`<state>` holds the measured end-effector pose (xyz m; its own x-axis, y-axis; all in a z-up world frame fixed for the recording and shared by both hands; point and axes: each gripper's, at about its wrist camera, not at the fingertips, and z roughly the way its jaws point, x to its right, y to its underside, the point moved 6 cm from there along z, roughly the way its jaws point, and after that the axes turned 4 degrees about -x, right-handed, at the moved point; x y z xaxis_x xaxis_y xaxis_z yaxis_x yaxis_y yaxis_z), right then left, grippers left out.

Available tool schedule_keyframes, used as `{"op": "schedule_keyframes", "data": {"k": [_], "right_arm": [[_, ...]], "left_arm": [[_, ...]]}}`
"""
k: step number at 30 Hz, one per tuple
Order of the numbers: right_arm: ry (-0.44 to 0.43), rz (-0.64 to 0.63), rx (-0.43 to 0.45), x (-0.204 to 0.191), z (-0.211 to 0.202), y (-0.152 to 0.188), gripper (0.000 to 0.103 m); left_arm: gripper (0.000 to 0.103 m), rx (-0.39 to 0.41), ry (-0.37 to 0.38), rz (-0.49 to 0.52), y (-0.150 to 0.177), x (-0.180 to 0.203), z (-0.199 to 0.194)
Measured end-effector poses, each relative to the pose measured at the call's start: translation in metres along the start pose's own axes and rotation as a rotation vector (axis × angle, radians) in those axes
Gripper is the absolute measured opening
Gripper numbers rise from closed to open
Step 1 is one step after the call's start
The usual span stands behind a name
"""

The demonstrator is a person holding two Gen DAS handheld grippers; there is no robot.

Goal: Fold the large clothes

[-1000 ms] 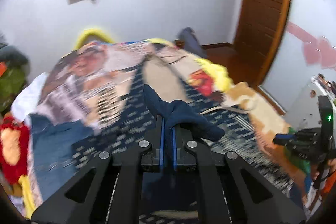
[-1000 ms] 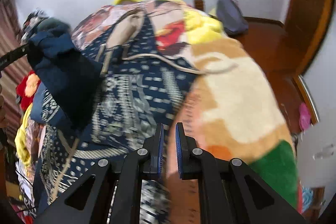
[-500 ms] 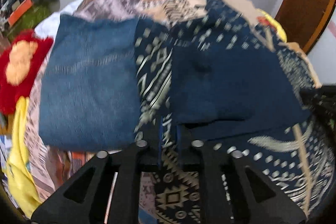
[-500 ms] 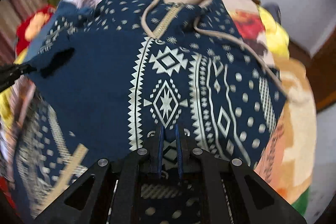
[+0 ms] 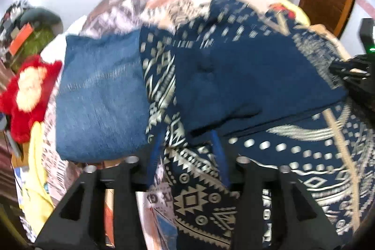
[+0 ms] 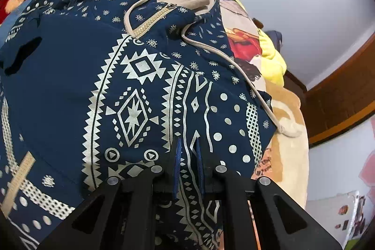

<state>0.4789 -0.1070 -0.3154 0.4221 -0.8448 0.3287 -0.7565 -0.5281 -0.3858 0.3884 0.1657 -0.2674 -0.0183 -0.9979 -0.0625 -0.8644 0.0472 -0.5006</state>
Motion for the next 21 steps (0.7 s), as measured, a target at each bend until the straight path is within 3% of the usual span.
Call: {"op": "schedule_keyframes", "data": {"k": [1, 4, 6, 9, 10, 11, 13, 15, 21], "right_arm": [[-0.013, 0.013, -0.009, -0.001, -0.003, 0.000, 0.008], [-0.141, 0.087, -0.020, 0.002, -0.016, -0.001, 0.008], [-0.232, 0.134, -0.016, 0.006, -0.028, -0.002, 0.008], [-0.294, 0.162, 0.001, 0.012, -0.044, 0.001, 0.008], [-0.302, 0.162, 0.002, 0.014, -0.047, 0.003, 0.008], [-0.307, 0.160, 0.002, 0.015, -0.050, 0.005, 0.008], [-0.297, 0.149, 0.001, 0.019, -0.054, 0.011, 0.008], [-0.265, 0.141, 0.002, 0.023, -0.057, 0.019, 0.008], [-0.253, 0.166, 0.017, 0.039, -0.063, 0.031, 0.008]], "left_arm": [[0.060, 0.024, 0.006, 0.005, -0.005, 0.004, -0.008], [0.061, 0.048, 0.042, 0.029, -0.021, 0.021, -0.013], [0.061, 0.028, 0.071, 0.036, -0.027, 0.033, -0.003], [0.060, -0.022, 0.124, 0.043, -0.034, 0.054, 0.023], [0.057, -0.036, 0.120, 0.044, -0.038, 0.059, 0.035], [0.044, -0.040, 0.094, 0.044, -0.039, 0.061, 0.043], [0.030, -0.027, -0.038, 0.052, -0.041, 0.057, 0.057], [0.012, 0.008, -0.078, 0.033, -0.044, 0.052, 0.058], [0.011, 0.108, -0.049, -0.070, -0.051, 0.013, 0.011]]}}
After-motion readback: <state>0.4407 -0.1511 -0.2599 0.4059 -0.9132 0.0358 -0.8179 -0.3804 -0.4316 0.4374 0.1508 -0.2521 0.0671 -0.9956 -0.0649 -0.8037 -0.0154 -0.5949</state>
